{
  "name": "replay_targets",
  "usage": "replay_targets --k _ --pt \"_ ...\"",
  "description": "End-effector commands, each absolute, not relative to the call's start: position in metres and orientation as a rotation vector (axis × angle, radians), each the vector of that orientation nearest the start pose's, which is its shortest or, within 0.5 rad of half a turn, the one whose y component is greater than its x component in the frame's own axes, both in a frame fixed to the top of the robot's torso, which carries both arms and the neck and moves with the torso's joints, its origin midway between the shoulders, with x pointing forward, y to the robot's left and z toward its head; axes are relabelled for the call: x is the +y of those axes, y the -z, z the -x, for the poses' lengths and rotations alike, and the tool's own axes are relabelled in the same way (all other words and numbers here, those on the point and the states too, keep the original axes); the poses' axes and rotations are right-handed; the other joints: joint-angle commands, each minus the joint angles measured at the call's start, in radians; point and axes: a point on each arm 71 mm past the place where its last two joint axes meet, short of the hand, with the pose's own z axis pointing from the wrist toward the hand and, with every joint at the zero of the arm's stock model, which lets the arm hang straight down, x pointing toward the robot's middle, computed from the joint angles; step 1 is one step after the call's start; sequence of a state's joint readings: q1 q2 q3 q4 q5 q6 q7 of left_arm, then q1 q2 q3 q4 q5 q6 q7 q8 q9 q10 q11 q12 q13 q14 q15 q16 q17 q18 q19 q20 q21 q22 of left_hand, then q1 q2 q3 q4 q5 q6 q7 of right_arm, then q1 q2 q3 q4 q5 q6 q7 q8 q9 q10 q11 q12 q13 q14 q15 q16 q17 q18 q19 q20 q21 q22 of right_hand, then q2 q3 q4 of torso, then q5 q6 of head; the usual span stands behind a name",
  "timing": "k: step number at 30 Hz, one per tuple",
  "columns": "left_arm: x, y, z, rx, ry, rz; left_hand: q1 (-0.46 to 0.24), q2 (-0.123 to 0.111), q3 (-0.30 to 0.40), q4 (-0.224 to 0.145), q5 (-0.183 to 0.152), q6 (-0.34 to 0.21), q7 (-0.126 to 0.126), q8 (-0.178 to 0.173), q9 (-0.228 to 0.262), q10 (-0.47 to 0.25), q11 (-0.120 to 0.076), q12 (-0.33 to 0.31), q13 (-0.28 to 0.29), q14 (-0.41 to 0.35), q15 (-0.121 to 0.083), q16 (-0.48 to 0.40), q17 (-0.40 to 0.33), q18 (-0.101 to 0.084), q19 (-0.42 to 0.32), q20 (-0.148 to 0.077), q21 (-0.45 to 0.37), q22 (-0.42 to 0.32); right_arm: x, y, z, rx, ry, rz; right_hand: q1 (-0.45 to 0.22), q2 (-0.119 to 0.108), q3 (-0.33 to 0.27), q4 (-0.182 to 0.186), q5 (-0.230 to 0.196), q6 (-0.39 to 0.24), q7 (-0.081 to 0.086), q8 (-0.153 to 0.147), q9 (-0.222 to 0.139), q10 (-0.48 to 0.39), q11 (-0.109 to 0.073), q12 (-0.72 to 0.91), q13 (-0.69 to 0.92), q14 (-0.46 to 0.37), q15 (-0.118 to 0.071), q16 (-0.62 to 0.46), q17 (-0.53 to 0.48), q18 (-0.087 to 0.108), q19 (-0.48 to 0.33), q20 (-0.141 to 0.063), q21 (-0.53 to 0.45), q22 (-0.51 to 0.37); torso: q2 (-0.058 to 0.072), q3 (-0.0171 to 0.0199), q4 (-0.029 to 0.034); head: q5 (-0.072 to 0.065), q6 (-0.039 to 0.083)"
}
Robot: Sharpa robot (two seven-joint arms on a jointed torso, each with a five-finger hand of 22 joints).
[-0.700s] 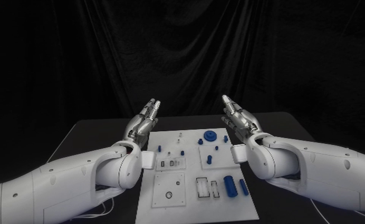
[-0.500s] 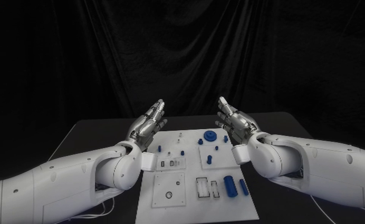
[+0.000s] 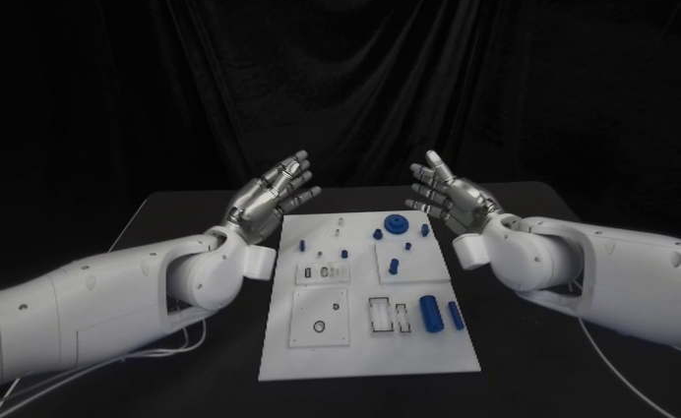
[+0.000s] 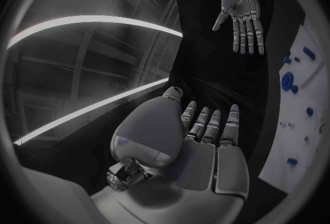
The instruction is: Assemble the parts on the task board
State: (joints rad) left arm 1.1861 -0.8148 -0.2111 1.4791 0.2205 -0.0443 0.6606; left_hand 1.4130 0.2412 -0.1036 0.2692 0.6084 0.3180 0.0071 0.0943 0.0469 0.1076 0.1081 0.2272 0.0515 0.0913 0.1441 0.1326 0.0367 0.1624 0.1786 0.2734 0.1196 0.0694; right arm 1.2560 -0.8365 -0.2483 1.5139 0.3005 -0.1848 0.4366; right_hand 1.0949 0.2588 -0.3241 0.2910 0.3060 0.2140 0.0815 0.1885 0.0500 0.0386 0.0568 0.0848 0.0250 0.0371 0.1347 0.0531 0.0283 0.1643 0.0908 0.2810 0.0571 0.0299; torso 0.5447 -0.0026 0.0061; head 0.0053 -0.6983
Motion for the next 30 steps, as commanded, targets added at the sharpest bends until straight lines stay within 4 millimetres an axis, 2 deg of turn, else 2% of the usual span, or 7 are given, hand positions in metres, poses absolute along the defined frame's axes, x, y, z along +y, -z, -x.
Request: replay_targets --k 1,4,8,11,14,23,30 --pt "0.207 0.221 -0.463 1.226 1.999 1.131 0.012 -0.006 0.014 -0.002 0.013 0.024 0.01 0.014 0.003 0.001 0.003 0.036 0.003 0.023 0.007 0.027 0.005 0.019 0.031 0.006 0.017 0.007 -0.209 0.226 -0.469 1.54 -1.754 -1.431 0.051 -0.004 -0.001 0.0 0.052 0.034 0.016 0.057 0.007 0.044 0.063 0.101 0.02 0.047 0.001 0.049 0.017 0.016 0.05 0.005 0.023 0.013 0.013 -0.0022 0.001 0.013 -0.035" --pt "0.21 0.22 -0.462 1.233 1.986 1.111 0.023 -0.018 0.036 -0.011 0.026 0.075 0.038 0.042 0.009 0.013 0.009 0.096 0.009 0.054 0.012 0.066 0.011 0.019 0.1 0.01 0.056 0.024 -0.212 0.226 -0.469 1.545 -1.78 -1.428 0.155 -0.016 0.028 -0.014 0.151 0.057 0.012 0.118 0.012 0.081 0.097 0.232 0.038 0.142 0.02 0.146 0.045 0.016 0.15 0.007 0.064 0.027 0.017 -0.0029 0.001 0.011 -0.05" --pt "0.217 0.218 -0.458 1.244 1.968 1.057 0.036 -0.042 0.107 -0.032 0.038 0.152 0.078 0.082 0.015 0.071 0.051 0.261 0.032 0.303 0.05 0.336 0.095 0.01 0.352 0.015 0.217 0.097 -0.218 0.226 -0.469 1.554 -1.784 -1.433 0.288 -0.042 0.071 -0.064 0.226 0.138 0.021 0.23 0.024 0.204 0.136 0.478 0.071 0.36 0.035 0.333 0.101 0.013 0.325 0.01 0.134 0.049 0.02 -0.0044 0.0011 0.013 -0.076" --pt "0.223 0.215 -0.451 1.238 1.958 1.041 0.035 -0.059 0.156 -0.048 0.036 0.17 0.089 0.088 0.014 0.094 0.082 0.323 0.038 0.352 0.069 0.416 0.124 -0.007 0.411 0.013 0.28 0.129 -0.223 0.225 -0.467 1.569 -1.766 -1.423 0.41 -0.066 0.121 -0.157 0.331 0.275 0.051 0.369 0.069 0.299 0.123 0.569 0.09 0.456 0.023 0.395 0.12 0.008 0.395 0.01 0.151 0.049 0.021 -0.003 0.0002 0.024 -0.086" --pt "0.231 0.212 -0.444 1.226 1.941 1.036 0.021 -0.076 0.186 -0.053 0.037 0.2 0.097 0.098 0.017 0.112 0.1 0.353 0.04 0.378 0.074 0.47 0.141 -0.02 0.428 0.009 0.322 0.154 -0.229 0.223 -0.468 1.58 -1.738 -1.411 0.443 -0.077 0.143 -0.19 0.329 0.278 0.043 0.445 0.095 0.309 0.113 0.596 0.089 0.478 0.011 0.416 0.129 0.013 0.457 0.009 0.167 0.05 0.025 -0.0047 0.0017 0.036 -0.106" --pt "0.259 0.207 -0.433 1.197 1.899 1.04 0.007 -0.09 0.216 -0.061 0.04 0.235 0.102 0.109 0.019 0.126 0.115 0.37 0.037 0.375 0.086 0.498 0.145 -0.038 0.401 0.005 0.339 0.166 -0.239 0.199 -0.483 1.616 -1.601 -1.261 0.502 -0.1 0.206 -0.264 0.33 0.264 0.015 0.522 0.109 0.344 0.119 0.661 0.096 0.549 0.003 0.517 0.179 0.02 0.648 -0.038 0.266 0.089 0.05 -0.0172 0.0002 0.066 -0.128" --pt "0.282 0.205 -0.43 1.169 1.85 1.042 -0.009 -0.107 0.246 -0.08 0.043 0.241 0.099 0.106 0.018 0.13 0.113 0.38 0.029 0.423 0.068 0.554 0.155 -0.031 0.413 -0.006 0.386 0.192 -0.241 0.168 -0.504 1.668 -1.425 -0.977 0.524 -0.136 0.222 -0.346 0.298 0.37 0.01 0.575 0.113 0.56 0.057 0.827 0.159 0.817 -0.086 0.751 0.316 0.003 0.802 -0.149 0.642 0.322 0.095 -0.0279 0.0059 0.054 -0.115"
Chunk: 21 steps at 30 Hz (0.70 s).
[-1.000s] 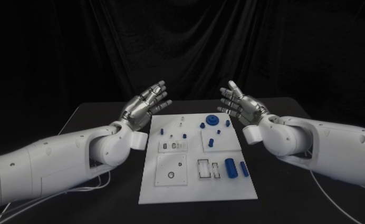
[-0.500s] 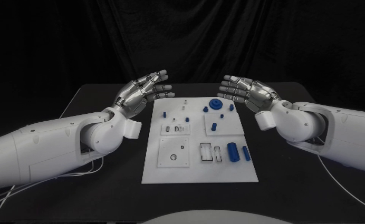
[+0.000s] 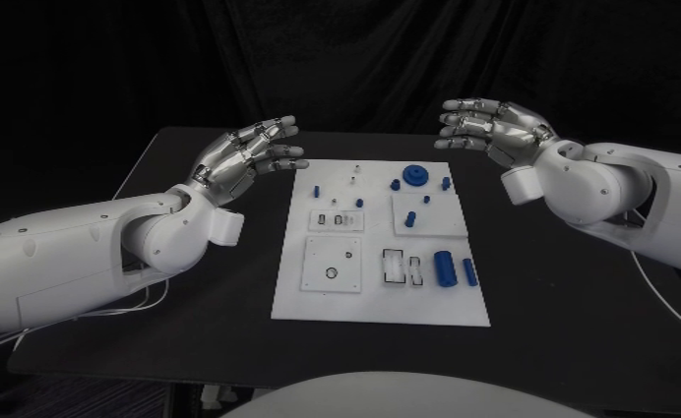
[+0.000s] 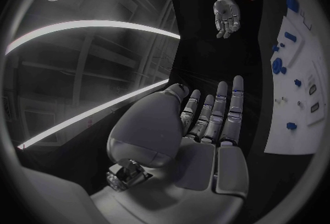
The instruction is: Assemble the parts on the task board
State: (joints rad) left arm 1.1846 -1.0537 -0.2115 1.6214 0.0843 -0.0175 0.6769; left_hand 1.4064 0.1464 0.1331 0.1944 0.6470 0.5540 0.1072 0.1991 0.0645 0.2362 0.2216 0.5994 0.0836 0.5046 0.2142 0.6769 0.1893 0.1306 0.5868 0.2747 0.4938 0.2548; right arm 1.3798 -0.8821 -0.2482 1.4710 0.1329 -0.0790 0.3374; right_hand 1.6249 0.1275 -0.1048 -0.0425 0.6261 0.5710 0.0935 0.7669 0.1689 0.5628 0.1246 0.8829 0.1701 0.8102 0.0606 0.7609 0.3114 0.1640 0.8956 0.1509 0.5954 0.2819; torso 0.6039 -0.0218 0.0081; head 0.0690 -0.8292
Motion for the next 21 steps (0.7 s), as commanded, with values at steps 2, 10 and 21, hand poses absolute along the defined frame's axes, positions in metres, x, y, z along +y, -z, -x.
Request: replay_targets --k 2,10,21 --pt "0.286 0.205 -0.43 1.165 1.839 1.042 -0.009 -0.014 0.016 -0.009 0.006 0.006 -0.001 0.0 0.0 0.002 -0.001 0.009 -0.005 0.019 -0.007 0.023 0.004 0.003 0.012 -0.01 0.032 0.018 -0.241 0.158 -0.509 1.702 -1.354 -0.859 -0.014 -0.004 0.005 -0.013 -0.042 0.018 -0.005 -0.005 -0.009 0.051 -0.023 0.051 0.027 0.089 -0.019 0.096 0.071 0.005 0.003 -0.028 0.202 0.138 0.048 -0.0103 0.0068 -0.018 0.022" --pt "0.292 0.202 -0.426 1.147 1.844 1.038 -0.018 -0.013 0.035 -0.019 0.013 0.031 -0.003 0.007 0.003 0.013 -0.002 0.019 -0.006 0.034 -0.014 0.049 0.007 0.005 0.002 -0.014 0.059 0.036 -0.233 0.13 -0.52 1.77 -1.019 -0.275 -0.044 -0.023 0.063 0.038 -0.167 0.029 -0.016 -0.045 -0.036 0.044 -0.027 0.064 0.047 0.183 -0.048 0.234 0.172 0.019 0.017 -0.031 0.43 0.31 0.09 -0.0126 0.015 -0.028 0.043" --pt "0.299 0.199 -0.42 1.128 1.855 1.037 -0.032 -0.022 0.054 -0.033 0.015 0.046 -0.004 0.01 0.003 0.025 0.0 0.026 -0.008 0.018 -0.006 0.05 -0.002 -0.001 -0.049 -0.011 0.046 0.031 -0.204 0.105 -0.522 1.617 -0.505 0.437 -0.085 -0.178 0.209 0.225 -0.359 0.035 -0.04 -0.206 -0.089 0.018 -0.024 -0.177 -0.045 0.426 -0.061 0.337 0.308 -0.093 0.465 -0.041 0.824 0.968 0.159 -0.0402 0.02 -0.048 0.106"
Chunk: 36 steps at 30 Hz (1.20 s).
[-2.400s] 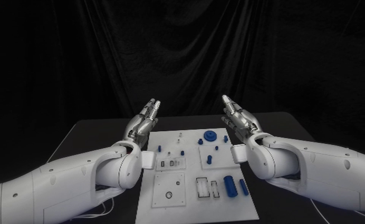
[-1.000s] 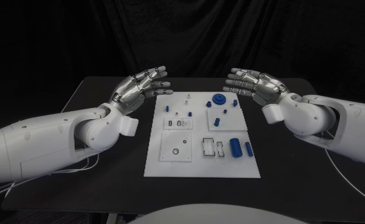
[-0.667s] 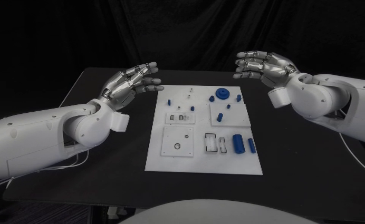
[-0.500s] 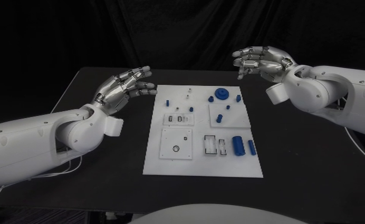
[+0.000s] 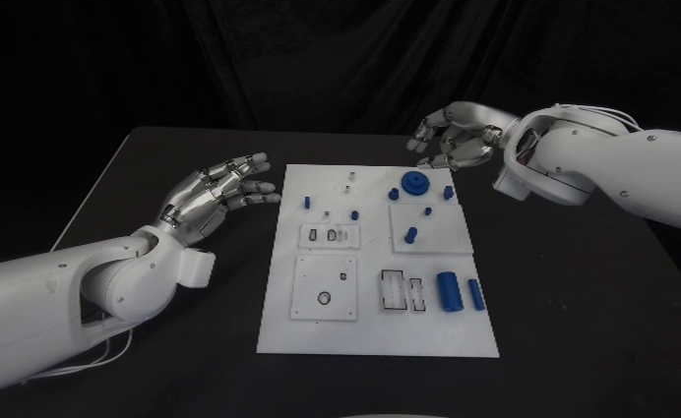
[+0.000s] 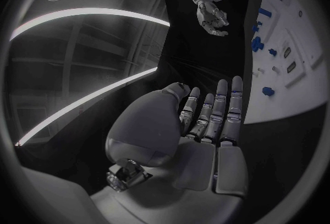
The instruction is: Assemble the parts on the task board
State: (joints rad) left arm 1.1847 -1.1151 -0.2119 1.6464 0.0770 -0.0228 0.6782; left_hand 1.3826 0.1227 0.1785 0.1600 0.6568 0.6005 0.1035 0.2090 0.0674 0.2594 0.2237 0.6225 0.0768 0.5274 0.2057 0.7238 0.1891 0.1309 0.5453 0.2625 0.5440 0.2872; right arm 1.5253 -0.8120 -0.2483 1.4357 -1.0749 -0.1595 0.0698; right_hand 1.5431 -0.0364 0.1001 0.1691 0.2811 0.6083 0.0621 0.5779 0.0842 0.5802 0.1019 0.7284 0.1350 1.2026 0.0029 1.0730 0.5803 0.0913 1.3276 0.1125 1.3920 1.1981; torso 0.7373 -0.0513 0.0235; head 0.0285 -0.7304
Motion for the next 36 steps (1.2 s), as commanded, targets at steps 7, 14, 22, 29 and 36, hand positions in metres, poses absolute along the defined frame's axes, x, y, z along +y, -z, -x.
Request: replay_targets --k 7,14,22,29,36 --pt "0.294 0.195 -0.41 1.113 1.889 1.07 -0.017 0.003 0.019 -0.004 0.005 -0.007 0.003 -0.004 -0.001 -0.005 0.003 0.0 -0.004 -0.016 0.008 0.002 -0.007 -0.004 -0.028 0.005 -0.014 -0.006 -0.189 0.101 -0.512 1.522 -0.445 0.589 -0.003 -0.041 0.041 0.038 -0.016 0.058 -0.001 -0.122 -0.014 0.072 0.001 -0.122 -0.049 0.099 -0.007 0.054 0.107 -0.038 0.088 -0.007 0.075 0.144 0.055 -0.0238 0.0131 -0.033 0.041" --pt "0.29 0.192 -0.402 1.109 1.921 1.102 -0.028 0.004 0.029 -0.009 0.005 -0.016 0.007 -0.008 -0.002 -0.01 0.009 0.0 -0.005 -0.028 0.013 0.001 -0.011 -0.005 -0.047 0.01 -0.024 -0.011 -0.188 0.107 -0.502 1.514 -0.418 0.606 -0.01 -0.054 0.055 0.046 -0.02 0.079 0.004 -0.178 -0.014 0.102 0.004 -0.166 -0.062 0.111 -0.005 0.061 0.129 -0.04 0.092 -0.005 0.079 0.157 0.082 -0.0292 0.0215 -0.055 0.071" --pt "0.288 0.19 -0.397 1.11 1.938 1.112 -0.035 0.004 0.039 -0.016 0.004 -0.027 0.01 -0.013 -0.002 -0.017 0.016 -0.001 -0.005 -0.04 0.018 0.0 -0.015 -0.007 -0.063 0.013 -0.033 -0.017 -0.186 0.114 -0.499 1.492 -0.396 0.616 -0.01 -0.055 0.063 0.043 -0.012 0.087 0.004 -0.197 -0.012 0.123 0.006 -0.176 -0.062 0.12 -0.003 0.069 0.146 -0.041 0.096 -0.003 0.082 0.165 0.1 -0.0344 0.0327 -0.079 0.099" --pt "0.287 0.189 -0.395 1.115 1.946 1.117 -0.037 0.005 0.042 -0.018 0.005 -0.031 0.01 -0.014 -0.003 -0.018 0.017 -0.001 -0.005 -0.041 0.019 0.001 -0.016 -0.007 -0.068 0.014 -0.036 -0.018 -0.187 0.121 -0.495 1.454 -0.39 0.632 -0.014 -0.056 0.072 0.043 -0.011 0.098 0.01 -0.216 -0.011 0.155 0.007 -0.187 -0.063 0.14 -0.001 0.08 0.167 -0.04 0.095 0.0 0.08 0.162 0.103 -0.0355 0.0352 -0.088 0.106" --pt "0.285 0.188 -0.394 1.123 1.955 1.121 -0.039 0.006 0.046 -0.019 0.005 -0.033 0.012 -0.015 -0.003 -0.018 0.019 0.0 -0.005 -0.044 0.02 0.001 -0.017 -0.007 -0.072 0.015 -0.039 -0.02 -0.187 0.131 -0.495 1.455 -0.378 0.644 -0.017 -0.059 0.077 0.044 -0.012 0.104 0.007 -0.227 -0.01 0.171 0.005 -0.198 -0.065 0.157 -0.003 0.098 0.202 -0.042 0.104 -0.002 0.085 0.175 0.099 -0.0341 0.0331 -0.084 0.099"
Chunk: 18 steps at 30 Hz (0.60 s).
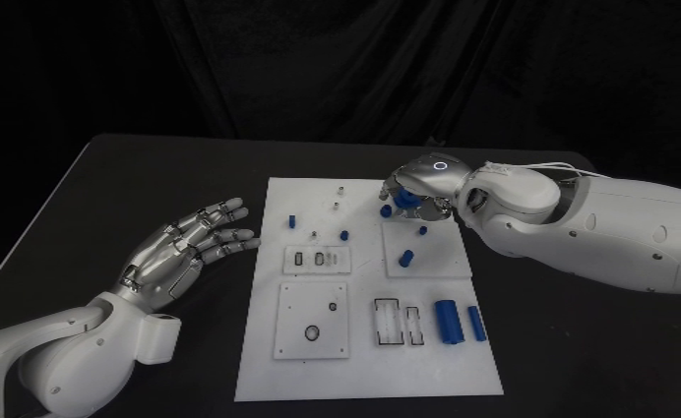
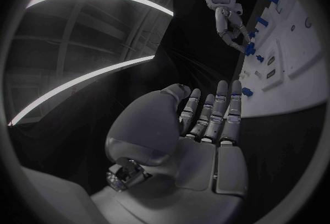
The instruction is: Assemble the parts on the task board
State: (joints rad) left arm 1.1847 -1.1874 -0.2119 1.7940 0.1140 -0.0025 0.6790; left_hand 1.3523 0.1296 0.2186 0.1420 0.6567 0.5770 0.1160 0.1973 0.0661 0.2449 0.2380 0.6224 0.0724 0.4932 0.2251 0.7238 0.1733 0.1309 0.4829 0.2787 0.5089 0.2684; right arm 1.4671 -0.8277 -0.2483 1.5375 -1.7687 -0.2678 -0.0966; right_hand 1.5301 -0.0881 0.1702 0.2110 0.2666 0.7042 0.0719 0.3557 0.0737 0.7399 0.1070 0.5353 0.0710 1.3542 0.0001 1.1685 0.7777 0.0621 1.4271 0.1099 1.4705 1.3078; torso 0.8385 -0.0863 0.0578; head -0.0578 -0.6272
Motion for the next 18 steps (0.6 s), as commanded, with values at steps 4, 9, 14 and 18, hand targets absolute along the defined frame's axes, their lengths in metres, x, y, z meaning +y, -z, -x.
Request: replay_targets --k 4,9,14,18 --pt "0.285 0.189 -0.394 1.126 1.957 1.122 -0.01 0.0 0.007 -0.002 0.005 -0.01 0.0 -0.004 -0.001 -0.004 0.006 0.0 -0.001 -0.011 0.001 0.001 -0.001 -0.007 -0.011 -0.001 -0.005 -0.001 -0.186 0.135 -0.497 1.458 -0.377 0.647 -0.004 -0.007 0.009 0.002 0.003 0.009 -0.003 -0.007 0.001 0.013 -0.001 -0.007 -0.002 0.008 0.0 0.005 0.009 -0.014 0.006 0.001 0.007 0.066 -0.003 0.0009 0.0009 0.003 -0.007" --pt "0.284 0.189 -0.394 1.127 1.961 1.122 -0.01 0.0 0.008 -0.003 0.005 -0.01 0.0 -0.004 -0.001 -0.004 0.006 0.0 -0.001 -0.012 0.001 0.001 -0.002 -0.007 -0.012 -0.001 -0.005 -0.002 -0.184 0.139 -0.499 1.45 -0.385 0.649 -0.003 -0.004 0.016 0.002 0.012 0.015 -0.002 -0.015 0.002 0.019 0.0 -0.018 -0.003 0.01 0.001 0.006 0.011 -0.014 0.007 0.001 0.008 0.068 -0.005 0.0013 -0.0008 0.008 -0.015" --pt "0.283 0.189 -0.395 1.132 1.969 1.122 -0.011 0.003 0.012 -0.004 0.005 -0.008 0.0 -0.004 -0.001 -0.004 0.007 0.001 0.0 -0.014 0.002 0.001 -0.002 -0.007 -0.014 0.0 -0.006 -0.003 -0.183 0.142 -0.499 1.436 -0.399 0.649 0.0 -0.002 0.029 -0.001 0.02 0.011 -0.005 -0.031 0.001 0.026 0.002 -0.033 -0.004 0.02 0.005 0.019 0.037 -0.016 0.014 0.004 0.012 0.078 -0.005 0.0023 -0.0029 0.009 -0.014" --pt "0.282 0.19 -0.396 1.135 1.97 1.122 -0.011 0.005 0.014 -0.005 0.005 -0.01 0.001 -0.004 -0.001 -0.004 0.007 0.001 0.0 -0.015 0.002 0.001 -0.003 -0.007 -0.015 0.0 -0.007 -0.003 -0.182 0.144 -0.501 1.435 -0.402 0.65 0.001 0.003 0.037 -0.001 0.019 0.017 -0.005 -0.034 0.002 0.031 0.003 -0.039 -0.004 0.022 0.008 0.023 0.044 -0.016 0.014 0.006 0.012 0.079 -0.005 0.0039 -0.0021 0.008 -0.017"
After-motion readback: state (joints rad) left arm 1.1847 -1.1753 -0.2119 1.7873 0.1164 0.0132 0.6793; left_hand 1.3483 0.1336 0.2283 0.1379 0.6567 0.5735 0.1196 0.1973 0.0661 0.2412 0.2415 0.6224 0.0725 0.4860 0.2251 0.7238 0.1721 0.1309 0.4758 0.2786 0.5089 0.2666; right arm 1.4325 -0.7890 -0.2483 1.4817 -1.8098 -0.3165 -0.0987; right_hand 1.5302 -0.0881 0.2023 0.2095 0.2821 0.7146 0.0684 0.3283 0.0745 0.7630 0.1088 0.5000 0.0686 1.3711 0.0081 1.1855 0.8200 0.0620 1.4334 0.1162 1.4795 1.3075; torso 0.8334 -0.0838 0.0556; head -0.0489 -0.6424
